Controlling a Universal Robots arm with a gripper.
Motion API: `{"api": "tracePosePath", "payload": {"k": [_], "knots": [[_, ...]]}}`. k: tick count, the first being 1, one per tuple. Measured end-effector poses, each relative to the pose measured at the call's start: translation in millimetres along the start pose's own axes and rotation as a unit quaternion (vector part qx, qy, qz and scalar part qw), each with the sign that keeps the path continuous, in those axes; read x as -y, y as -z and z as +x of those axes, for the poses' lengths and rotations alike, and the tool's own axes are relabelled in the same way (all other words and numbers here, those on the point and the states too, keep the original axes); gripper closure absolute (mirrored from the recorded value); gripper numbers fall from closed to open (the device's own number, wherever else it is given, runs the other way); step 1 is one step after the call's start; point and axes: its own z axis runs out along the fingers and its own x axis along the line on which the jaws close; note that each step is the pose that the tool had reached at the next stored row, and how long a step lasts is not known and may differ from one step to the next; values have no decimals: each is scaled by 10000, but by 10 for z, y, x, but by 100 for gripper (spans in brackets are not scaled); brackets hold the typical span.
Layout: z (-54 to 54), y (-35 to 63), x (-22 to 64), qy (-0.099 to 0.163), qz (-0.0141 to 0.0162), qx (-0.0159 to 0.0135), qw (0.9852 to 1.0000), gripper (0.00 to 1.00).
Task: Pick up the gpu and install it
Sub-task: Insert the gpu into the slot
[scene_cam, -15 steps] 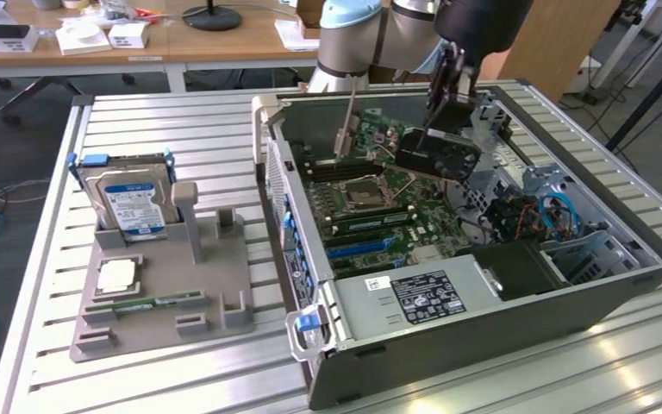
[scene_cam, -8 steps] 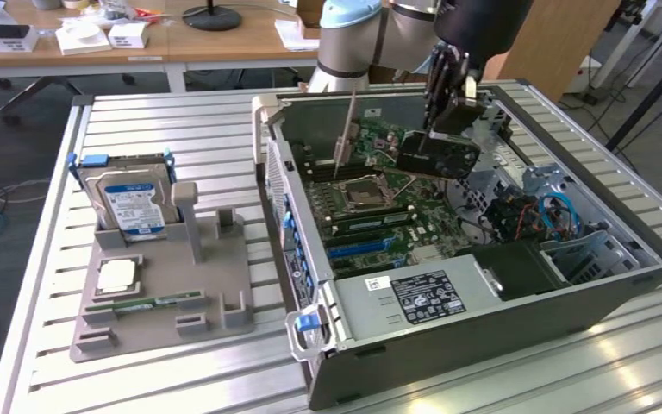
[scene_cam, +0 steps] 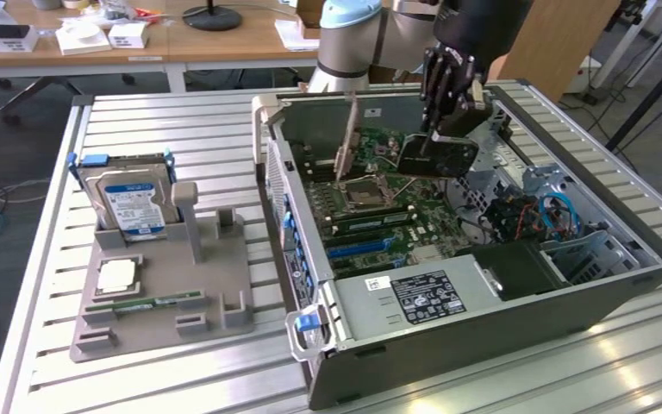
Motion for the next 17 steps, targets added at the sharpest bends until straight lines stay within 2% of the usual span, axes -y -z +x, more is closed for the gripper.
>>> {"api": "tracePosePath", "payload": {"k": [4,9,11,15,16,17], "knots": [[0,-10,0,364,13,-13,9993,74],[-1,-21,1,807,29,-29,9967,74],[-1,-22,1,869,31,-32,9962,74],[-2,-22,0,870,32,-32,9962,74],[-7,-23,-4,869,48,-30,9962,74],[-11,-23,-7,873,80,-27,9961,74]]}}
